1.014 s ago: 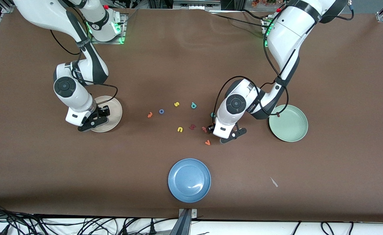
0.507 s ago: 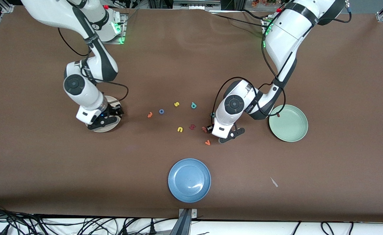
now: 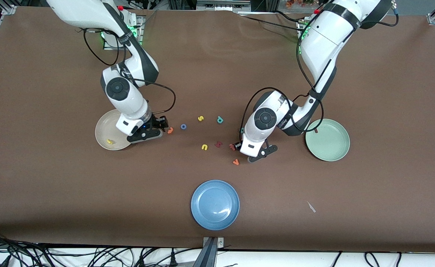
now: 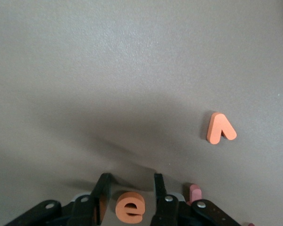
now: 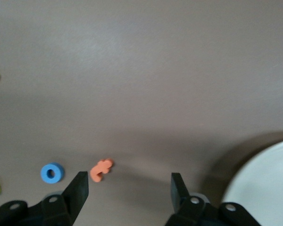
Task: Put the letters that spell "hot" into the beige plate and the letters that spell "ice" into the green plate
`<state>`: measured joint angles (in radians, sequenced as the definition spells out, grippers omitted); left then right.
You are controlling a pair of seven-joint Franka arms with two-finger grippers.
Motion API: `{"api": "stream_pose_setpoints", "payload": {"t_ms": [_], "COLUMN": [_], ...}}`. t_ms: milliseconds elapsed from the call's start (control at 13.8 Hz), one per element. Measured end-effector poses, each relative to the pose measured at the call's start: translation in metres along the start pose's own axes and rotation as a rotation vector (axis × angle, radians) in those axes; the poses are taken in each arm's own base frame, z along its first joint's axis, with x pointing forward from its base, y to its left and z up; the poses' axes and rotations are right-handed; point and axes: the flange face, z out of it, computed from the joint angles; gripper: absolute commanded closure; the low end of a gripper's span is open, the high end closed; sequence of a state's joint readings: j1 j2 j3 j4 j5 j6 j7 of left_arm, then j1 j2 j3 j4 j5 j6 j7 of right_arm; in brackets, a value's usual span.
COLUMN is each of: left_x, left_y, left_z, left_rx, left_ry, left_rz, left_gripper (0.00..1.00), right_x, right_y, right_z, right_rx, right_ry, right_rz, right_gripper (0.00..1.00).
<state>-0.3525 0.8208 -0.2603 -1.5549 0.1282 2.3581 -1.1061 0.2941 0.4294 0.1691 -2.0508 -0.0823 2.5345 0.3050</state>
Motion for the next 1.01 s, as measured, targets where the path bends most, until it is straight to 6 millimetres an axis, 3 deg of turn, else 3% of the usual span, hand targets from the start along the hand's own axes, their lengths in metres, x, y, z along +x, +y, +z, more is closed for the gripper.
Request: {"api": "stream_pose_setpoints", "payload": {"t_ms": [217,507,942,1014], "left_x": [-0.004,-0.008,-0.007,-0.007], "left_y": [0.002,0.004,0.001,0.001], "left_z": [0.002,0.002,0.002,0.002], "left_rx": [0.002,0.005,0.021,0.021], "left_ry": [-0.002,-0.003,-0.006,-0.006], "left_rz": [0.006,0.013,0.01,0.01], "left_gripper": [0.58,0.64,1.0,1.0], "right_x": [-0.008,-0.012,-0.015,-0.016], "right_y": [-0.022,-0.028,-0.027,-0.028], "right_z": [0.016,0.032,0.054,0.055], "right_rx": [0.005,-0.019,-0.024,-0.024], "right_ry": [-0.004,0.002,0.002,0.003], "right_rz": [0.031,0.021,0.028,0.039], "right_gripper": [0.21,0.22,0.28,0.31]}}
